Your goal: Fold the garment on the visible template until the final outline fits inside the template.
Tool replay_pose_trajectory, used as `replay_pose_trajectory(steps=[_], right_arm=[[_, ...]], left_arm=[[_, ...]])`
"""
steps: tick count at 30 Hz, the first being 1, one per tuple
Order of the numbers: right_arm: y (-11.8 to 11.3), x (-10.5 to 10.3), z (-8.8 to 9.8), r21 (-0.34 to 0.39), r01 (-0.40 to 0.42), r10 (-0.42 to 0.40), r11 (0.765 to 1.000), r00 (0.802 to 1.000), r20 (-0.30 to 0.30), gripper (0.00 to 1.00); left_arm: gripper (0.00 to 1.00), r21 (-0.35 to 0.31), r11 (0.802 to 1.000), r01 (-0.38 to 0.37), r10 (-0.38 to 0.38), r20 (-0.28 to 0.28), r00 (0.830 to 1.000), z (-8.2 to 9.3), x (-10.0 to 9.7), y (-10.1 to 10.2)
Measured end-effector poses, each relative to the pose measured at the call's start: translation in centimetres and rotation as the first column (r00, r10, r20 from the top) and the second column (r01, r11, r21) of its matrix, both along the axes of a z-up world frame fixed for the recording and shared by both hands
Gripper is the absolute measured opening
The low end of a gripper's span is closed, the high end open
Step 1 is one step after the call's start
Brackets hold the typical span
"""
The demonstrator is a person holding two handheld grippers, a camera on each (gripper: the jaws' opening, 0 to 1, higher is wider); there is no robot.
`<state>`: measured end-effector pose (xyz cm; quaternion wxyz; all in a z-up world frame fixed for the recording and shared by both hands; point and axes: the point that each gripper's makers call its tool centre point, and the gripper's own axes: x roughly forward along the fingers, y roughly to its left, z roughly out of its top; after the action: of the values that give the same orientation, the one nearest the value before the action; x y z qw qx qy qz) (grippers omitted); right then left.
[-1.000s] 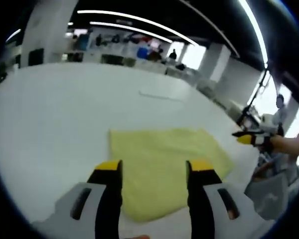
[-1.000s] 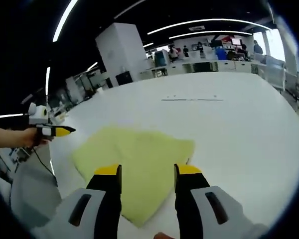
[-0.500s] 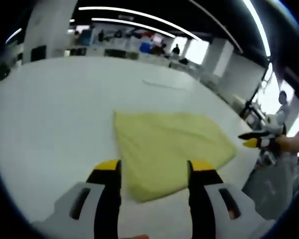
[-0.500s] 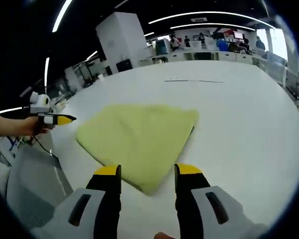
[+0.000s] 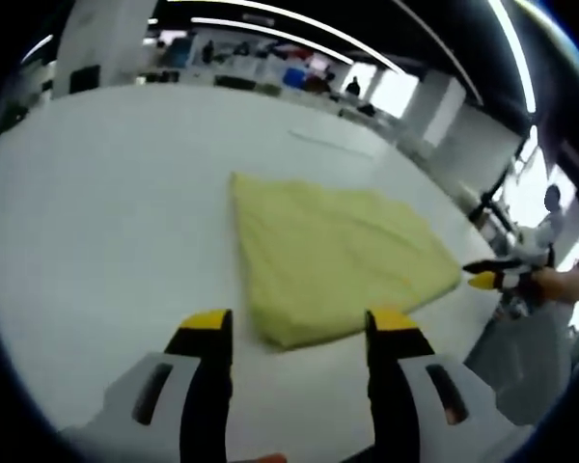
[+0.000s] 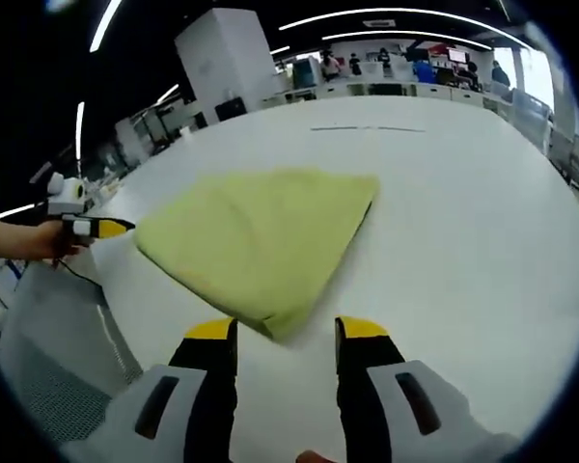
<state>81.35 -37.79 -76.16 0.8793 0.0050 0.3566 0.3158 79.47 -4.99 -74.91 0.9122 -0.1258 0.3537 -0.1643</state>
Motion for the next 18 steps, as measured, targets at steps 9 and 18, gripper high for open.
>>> replay_pose_trajectory(steps=[9,18], right_arm=[[0.4,0.0,-0.8,-0.016,0.005,-0.005,1.000,1.000,-0.007,0.36],[0.0,0.5,-1.2,-0.040,0.036,-0.036,0.999,0.999,0.002,0.26]], left_arm=[[0.51,-0.006,1.000,-0.007,0.007,-0.027,1.000,-0.7,0.0,-0.2],[0.45,-0.009,1.000,-0.003,0.002,-0.055,0.998,-1.2,-0.3,-0.5]])
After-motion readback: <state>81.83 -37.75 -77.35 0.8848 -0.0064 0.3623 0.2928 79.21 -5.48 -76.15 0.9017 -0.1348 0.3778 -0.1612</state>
